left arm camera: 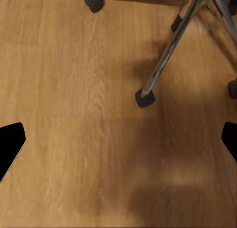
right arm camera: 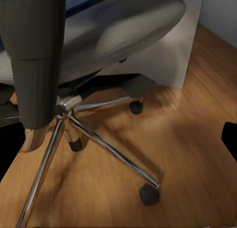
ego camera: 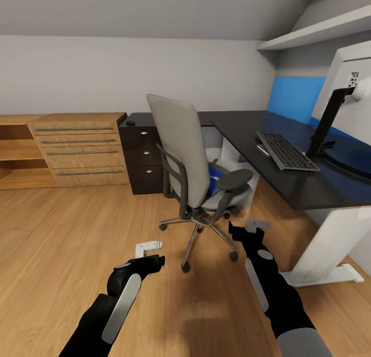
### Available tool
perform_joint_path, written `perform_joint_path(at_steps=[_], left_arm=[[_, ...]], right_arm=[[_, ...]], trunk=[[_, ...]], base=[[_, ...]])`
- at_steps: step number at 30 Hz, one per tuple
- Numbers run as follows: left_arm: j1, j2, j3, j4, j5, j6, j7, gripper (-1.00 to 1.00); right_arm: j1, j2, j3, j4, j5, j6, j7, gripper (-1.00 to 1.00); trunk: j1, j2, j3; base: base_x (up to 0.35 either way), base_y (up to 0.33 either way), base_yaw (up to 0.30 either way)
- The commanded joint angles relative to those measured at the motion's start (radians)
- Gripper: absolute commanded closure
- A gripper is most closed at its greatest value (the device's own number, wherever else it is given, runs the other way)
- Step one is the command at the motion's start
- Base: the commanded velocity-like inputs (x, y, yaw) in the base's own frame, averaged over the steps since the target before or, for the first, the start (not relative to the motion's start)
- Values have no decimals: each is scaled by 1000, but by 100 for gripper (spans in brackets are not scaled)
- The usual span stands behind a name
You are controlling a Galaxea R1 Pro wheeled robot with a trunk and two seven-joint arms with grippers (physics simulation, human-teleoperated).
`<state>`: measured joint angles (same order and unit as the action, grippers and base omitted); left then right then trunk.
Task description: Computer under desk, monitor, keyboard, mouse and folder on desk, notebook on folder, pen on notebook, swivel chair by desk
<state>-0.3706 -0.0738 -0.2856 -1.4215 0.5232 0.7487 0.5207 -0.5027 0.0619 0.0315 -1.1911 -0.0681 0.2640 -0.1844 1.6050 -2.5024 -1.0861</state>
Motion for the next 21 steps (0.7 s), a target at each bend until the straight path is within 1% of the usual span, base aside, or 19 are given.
perform_joint_path(at_steps=[1, 5, 12, 15, 18, 19, 21], left_arm=[[-1, 2, -1, -3, 11, 1, 10, -100], [-1, 5, -1, -3, 11, 2, 10, -100], [-1, 6, 0, -4, 11, 2, 12, -100], [-1, 7, 6, -4, 13, 1, 12, -100], [-1, 18, 16, -6, 15, -1, 14, -100], [-1, 25, 25, -6, 16, -4, 14, -100], [-1, 29, 38, -7, 17, -8, 14, -100]], right_arm=[[0, 0, 2, -1, -7, 4, -7, -100], [0, 0, 2, 1, -7, 4, -7, -100], [0, 0, 2, 2, -6, 4, -7, -100], [0, 0, 2, 4, -5, 3, -6, -100], [0, -2, 0, 14, -5, -3, -6, -100], [0, -4, -1, 24, -5, -12, -6, -100], [0, -7, -2, 37, -5, -25, -8, -100]], trunk=[[0, 0, -1], [0, 0, -1], [0, 0, -1], [0, 0, -1], [0, 0, -1], [0, 0, -1], [0, 0, -1]], base=[[314, 0, 0], [182, 0, 0], [65, 0, 0], [206, 0, 0], [95, 0, 0], [48, 0, 0], [34, 0, 0]])
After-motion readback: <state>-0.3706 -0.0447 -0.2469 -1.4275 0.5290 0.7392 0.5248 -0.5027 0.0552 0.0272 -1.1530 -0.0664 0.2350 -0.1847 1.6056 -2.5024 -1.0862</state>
